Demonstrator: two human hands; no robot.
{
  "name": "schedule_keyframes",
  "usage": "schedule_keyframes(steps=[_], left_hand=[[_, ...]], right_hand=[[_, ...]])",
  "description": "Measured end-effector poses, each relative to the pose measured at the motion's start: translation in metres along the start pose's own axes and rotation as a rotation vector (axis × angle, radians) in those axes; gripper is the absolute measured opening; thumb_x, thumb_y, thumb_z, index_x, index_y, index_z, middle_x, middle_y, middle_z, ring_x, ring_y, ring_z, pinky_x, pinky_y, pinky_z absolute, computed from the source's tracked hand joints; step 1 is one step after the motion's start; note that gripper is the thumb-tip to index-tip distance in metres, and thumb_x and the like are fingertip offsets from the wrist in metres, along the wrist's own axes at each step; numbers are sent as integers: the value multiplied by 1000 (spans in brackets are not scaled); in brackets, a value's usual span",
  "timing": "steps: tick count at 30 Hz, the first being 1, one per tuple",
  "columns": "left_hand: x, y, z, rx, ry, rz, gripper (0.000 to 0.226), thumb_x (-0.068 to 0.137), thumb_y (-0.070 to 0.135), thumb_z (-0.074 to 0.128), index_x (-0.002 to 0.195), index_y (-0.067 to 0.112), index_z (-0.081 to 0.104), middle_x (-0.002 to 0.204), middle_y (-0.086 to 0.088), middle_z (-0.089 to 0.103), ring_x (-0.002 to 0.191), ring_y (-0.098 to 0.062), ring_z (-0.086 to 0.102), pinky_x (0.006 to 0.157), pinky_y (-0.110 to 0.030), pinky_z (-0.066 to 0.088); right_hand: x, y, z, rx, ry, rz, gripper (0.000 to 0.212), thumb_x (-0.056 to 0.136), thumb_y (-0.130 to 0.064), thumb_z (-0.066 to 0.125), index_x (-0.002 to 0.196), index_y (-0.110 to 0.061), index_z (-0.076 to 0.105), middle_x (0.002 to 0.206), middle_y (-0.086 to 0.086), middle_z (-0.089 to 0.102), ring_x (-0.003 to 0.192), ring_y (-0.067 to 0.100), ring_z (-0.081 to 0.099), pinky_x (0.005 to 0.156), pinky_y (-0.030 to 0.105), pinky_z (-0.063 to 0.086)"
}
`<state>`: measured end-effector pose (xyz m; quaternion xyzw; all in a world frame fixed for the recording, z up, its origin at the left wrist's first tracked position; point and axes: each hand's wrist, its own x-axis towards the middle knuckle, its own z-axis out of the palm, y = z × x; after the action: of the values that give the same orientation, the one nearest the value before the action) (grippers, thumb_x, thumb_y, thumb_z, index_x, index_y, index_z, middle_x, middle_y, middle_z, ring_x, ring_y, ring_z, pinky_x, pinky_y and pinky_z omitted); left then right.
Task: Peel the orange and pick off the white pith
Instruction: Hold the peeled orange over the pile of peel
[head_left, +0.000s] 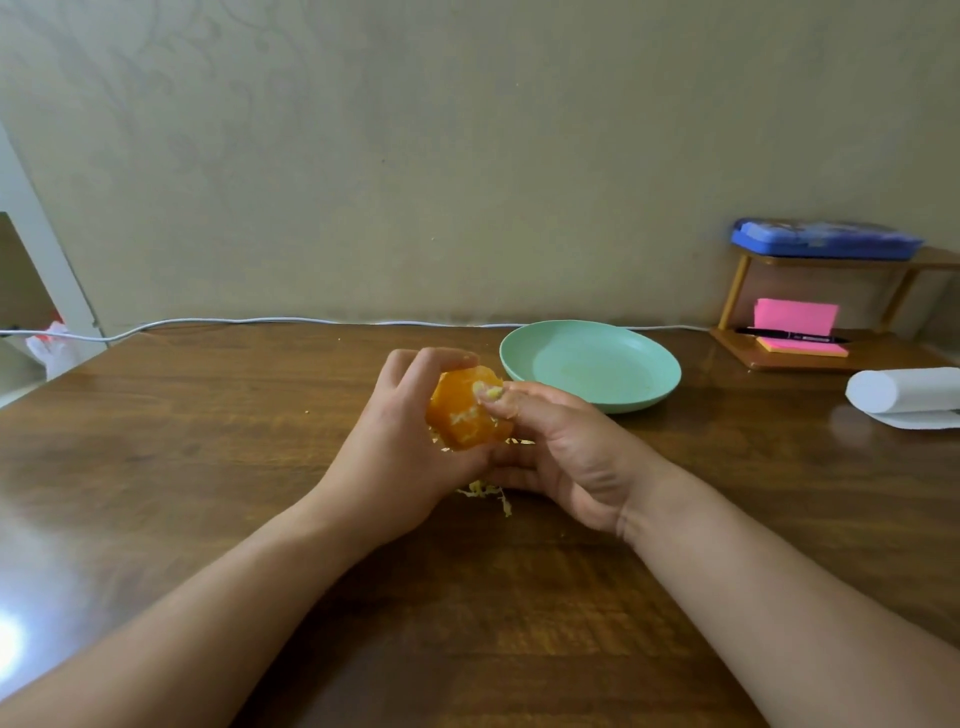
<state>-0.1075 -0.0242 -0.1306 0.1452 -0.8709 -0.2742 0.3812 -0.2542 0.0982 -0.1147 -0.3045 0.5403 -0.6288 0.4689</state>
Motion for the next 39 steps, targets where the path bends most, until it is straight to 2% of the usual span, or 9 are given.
schedule_keyframes(steps=[4,10,15,17,20,23,27,33,39], left_hand=[[0,3,1,7,-9,44,85,75,40,95,147,41,50,139,13,46,124,-3,56,99,-24,57],[0,7,3,-55,-69,68,100,69,59,90,153,52,37,149,17,40,136,-5,52,106,-16,51],[2,-6,-7,-67,-223,9,115,77,48,88,162,59,11,159,24,22,150,-2,34,118,-27,38],[3,-8,-11,-114,-257,-52,110,77,52,78,160,63,7,158,29,20,153,0,27,116,-25,32],[6,-14,-14,-223,-184,-138,98,73,67,62,160,58,17,159,24,27,151,2,30,111,-17,33],[9,-20,-13,-263,-99,-199,90,73,73,58,156,55,27,158,17,36,147,-4,38,118,-32,37],[11,-23,-12,-265,-69,-220,92,74,78,56,157,46,33,159,14,39,145,-5,42,115,-32,39],[10,-22,-11,-253,-85,-254,89,74,79,56,154,46,35,156,14,42,140,-4,45,111,-29,40],[9,-21,-9,-236,-88,-256,78,83,66,61,154,42,38,153,14,45,138,-1,47,110,-27,41]], right_hand=[[-2,-1,-1,62,-38,-4,71,83,-35,83,146,-14,57,119,11,74,80,16,75,76,38,62],[-6,0,-2,-79,52,-82,67,80,-37,92,139,-25,63,136,8,70,122,29,70,97,54,62],[-18,-6,0,-895,323,-403,70,83,-44,88,140,-46,46,133,-18,55,121,7,57,99,29,58],[-20,-11,-2,-1054,373,-458,74,84,-46,86,142,-47,41,136,-19,49,122,4,51,100,23,53],[-15,-24,-12,-1072,405,-426,72,83,-46,87,140,-44,43,132,-17,51,117,6,52,98,25,51],[2,-51,-43,-1067,509,-383,66,80,-41,90,133,-38,52,123,-10,60,108,14,60,87,29,48],[32,-83,-95,-1194,669,-218,67,79,-41,90,134,-30,53,121,-1,62,102,23,60,83,31,45],[72,-65,-112,-1307,617,-108,65,77,-44,87,130,-29,52,120,2,64,100,24,60,81,35,49],[89,-51,-118,-1335,592,-96,84,80,-52,87,150,-28,45,148,6,56,128,28,58,99,37,49]])
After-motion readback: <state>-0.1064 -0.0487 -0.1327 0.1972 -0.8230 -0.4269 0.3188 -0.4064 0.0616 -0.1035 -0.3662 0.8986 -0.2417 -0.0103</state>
